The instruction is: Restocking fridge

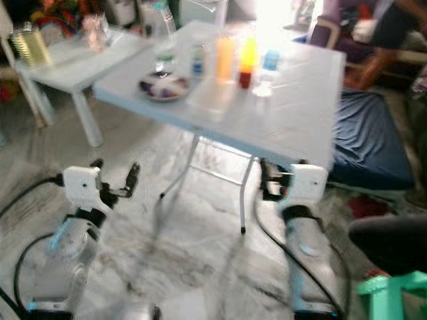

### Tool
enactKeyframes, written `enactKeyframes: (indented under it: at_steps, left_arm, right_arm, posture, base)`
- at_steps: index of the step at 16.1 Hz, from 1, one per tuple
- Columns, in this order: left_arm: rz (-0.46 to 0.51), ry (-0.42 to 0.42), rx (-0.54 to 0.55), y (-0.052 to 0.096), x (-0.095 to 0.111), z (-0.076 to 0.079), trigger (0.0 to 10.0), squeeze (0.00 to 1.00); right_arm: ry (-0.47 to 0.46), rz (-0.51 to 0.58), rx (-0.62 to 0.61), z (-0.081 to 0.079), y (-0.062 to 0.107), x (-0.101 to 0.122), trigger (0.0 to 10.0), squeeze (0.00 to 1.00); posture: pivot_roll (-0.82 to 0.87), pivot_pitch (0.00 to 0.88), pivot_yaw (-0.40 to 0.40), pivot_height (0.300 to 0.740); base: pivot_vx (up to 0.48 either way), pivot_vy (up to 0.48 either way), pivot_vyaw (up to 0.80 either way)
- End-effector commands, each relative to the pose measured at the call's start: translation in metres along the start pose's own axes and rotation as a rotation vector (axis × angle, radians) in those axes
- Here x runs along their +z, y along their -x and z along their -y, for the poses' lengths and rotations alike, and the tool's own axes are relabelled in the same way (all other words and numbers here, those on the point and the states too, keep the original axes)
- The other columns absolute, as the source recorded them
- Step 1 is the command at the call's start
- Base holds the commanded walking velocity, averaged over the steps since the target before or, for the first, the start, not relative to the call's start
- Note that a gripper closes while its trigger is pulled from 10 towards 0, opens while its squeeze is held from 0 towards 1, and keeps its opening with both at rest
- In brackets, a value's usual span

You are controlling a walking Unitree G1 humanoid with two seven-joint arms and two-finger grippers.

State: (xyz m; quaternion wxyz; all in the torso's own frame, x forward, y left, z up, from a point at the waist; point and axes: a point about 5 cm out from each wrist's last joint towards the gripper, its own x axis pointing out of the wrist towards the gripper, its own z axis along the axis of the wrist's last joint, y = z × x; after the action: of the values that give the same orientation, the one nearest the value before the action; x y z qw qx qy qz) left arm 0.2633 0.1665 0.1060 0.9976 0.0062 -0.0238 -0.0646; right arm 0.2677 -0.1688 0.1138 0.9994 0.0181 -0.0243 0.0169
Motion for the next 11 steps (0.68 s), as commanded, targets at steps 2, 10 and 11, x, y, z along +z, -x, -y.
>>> enactKeyframes:
  at_steps: [2,10,11]
  left_arm:
    - [-0.008,0.002,-0.021,0.001,-0.002,0.008,10.0,0.0]
    - [0.007,-0.014,-0.053,-0.002,0.001,0.013,10.0,0.0]
    - [0.008,-0.013,-0.056,-0.003,0.002,0.013,10.0,0.0]
  right_arm:
    - [0.015,0.003,-0.008,0.002,0.002,-0.003,10.0,0.0]
    - [-0.026,-0.036,0.042,-0.008,0.002,-0.007,10.0,0.0]
    - [-0.025,-0.033,0.043,-0.008,0.002,-0.006,10.0,0.0]
  posture:
    - [0.09,0.092,-0.079,0.74]
    - [0.09,0.094,-0.074,0.74]
    - [0.09,0.094,-0.074,0.74]
  base:
    - [0.338,0.341,0.0]
    - [0.337,0.342,0.0]
    - [0.349,0.33,-0.8]
